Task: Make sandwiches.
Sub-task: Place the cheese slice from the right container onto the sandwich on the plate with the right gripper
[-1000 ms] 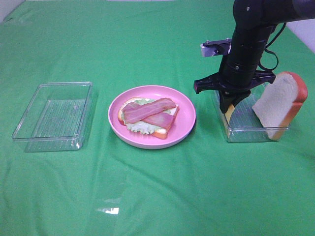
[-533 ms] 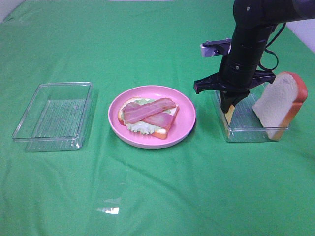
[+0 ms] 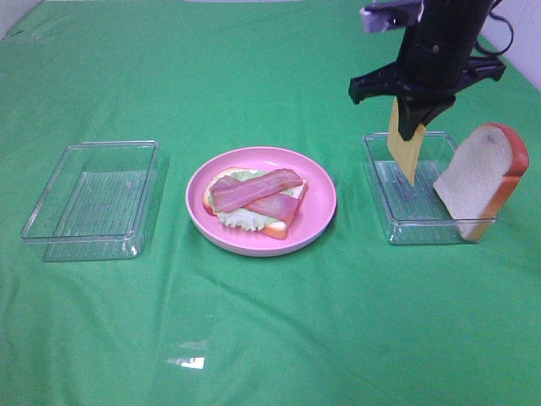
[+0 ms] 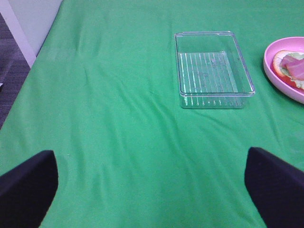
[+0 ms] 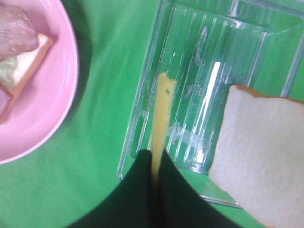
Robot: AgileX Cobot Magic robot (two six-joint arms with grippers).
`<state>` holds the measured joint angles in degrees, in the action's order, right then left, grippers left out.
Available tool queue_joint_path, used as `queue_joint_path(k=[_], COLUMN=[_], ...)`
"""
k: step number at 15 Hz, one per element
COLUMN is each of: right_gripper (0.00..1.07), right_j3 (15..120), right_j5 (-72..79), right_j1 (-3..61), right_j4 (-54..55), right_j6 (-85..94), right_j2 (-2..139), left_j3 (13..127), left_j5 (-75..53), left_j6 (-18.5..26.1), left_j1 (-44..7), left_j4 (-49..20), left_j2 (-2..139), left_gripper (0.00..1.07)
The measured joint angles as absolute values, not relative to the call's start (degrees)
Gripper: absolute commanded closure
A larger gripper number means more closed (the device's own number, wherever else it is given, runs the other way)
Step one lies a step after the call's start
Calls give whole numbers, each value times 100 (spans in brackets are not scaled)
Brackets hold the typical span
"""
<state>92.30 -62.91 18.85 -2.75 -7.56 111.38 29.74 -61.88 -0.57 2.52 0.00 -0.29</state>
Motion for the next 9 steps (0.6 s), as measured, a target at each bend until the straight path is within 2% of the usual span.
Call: queue_joint_path(k=[6,9], right_gripper=[107,107], right_j3=[9660,9660], right_j5=[-6692,-6417], right_j1=[1885,1885], right_j4=[269,1306], right_j6=[-636,-149], right_j2=[10737,10737], left_j3=[2974,2974], left_j5=[-6188,-6188], left_j6=[-57,-57], left_j1=[252,252], left_j4=[0,0], left_j2=[-29,-29], left_gripper=[6,6])
